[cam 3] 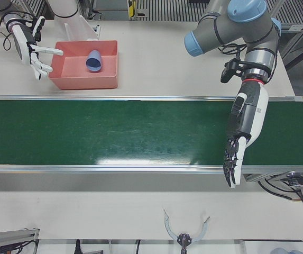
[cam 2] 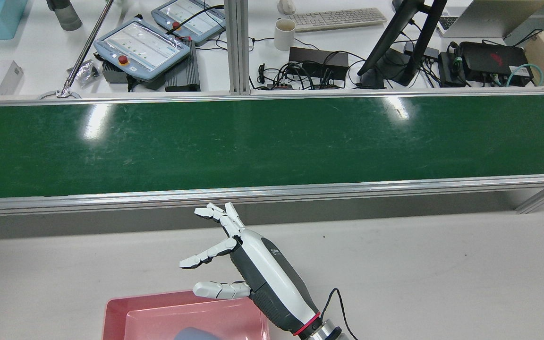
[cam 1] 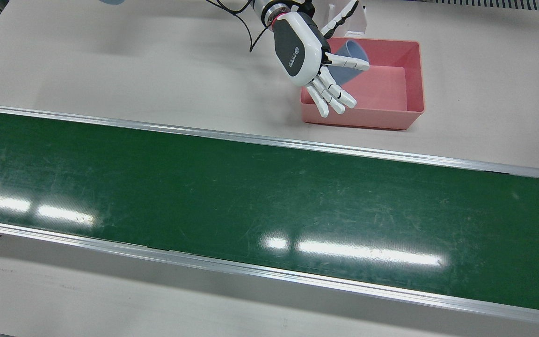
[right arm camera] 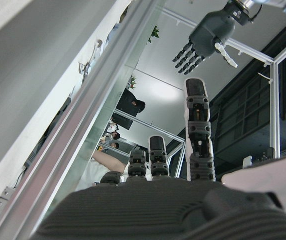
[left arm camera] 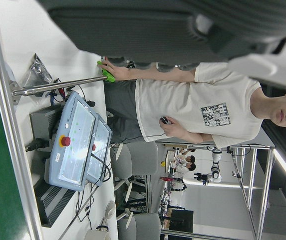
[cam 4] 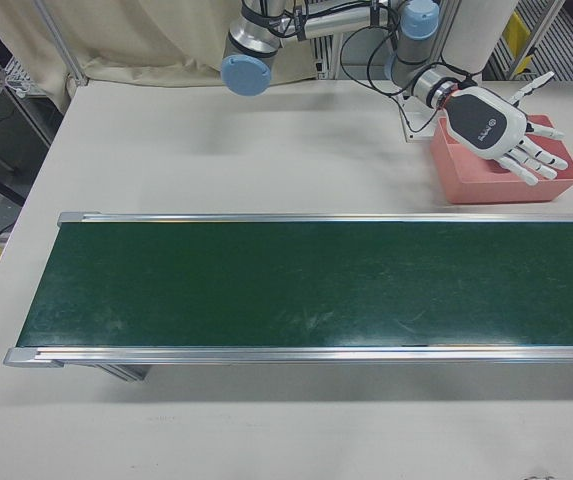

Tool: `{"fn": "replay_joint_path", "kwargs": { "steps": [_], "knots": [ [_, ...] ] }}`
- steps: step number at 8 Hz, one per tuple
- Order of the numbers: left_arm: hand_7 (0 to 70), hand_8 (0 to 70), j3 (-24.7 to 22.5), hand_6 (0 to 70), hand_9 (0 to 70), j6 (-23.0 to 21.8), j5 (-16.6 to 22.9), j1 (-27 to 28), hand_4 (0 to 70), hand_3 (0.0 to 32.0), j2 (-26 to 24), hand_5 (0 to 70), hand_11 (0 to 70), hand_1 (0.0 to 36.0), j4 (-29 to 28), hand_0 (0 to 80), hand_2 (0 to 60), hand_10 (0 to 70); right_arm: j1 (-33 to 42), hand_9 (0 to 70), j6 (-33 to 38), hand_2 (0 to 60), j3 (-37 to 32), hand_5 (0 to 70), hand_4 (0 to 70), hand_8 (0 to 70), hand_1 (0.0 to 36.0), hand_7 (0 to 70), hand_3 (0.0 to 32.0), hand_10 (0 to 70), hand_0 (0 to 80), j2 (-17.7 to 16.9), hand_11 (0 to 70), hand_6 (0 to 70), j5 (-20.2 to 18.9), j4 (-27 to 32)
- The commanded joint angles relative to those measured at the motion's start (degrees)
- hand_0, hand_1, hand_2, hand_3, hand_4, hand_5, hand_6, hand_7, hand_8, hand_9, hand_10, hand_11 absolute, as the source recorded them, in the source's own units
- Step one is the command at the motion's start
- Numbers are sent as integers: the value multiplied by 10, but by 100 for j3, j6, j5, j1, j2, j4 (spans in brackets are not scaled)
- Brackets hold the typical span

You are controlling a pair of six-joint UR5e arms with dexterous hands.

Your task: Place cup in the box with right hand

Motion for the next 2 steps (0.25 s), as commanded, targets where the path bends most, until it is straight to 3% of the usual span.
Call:
{"fn": "replay_joint_path", "kwargs": {
  "steps": [1, 2],
  "knots": [
    [0, 0, 1, 0, 0, 0, 0, 0, 0, 0, 3, 0, 0, 0, -1, 0, 0, 0, 919, 112, 371, 0, 1436, 0, 505, 65, 0, 276, 0, 0, 120, -1145, 0, 41, -79, -93],
    [0, 0, -7, 0, 0, 0, 0, 0, 0, 0, 3, 0, 0, 0, -1, 0, 0, 0, 1394, 122, 563, 0, 1921, 0, 604, 68, 0, 301, 0, 0, 231, -1725, 0, 51, -97, -120]
  ]
}}
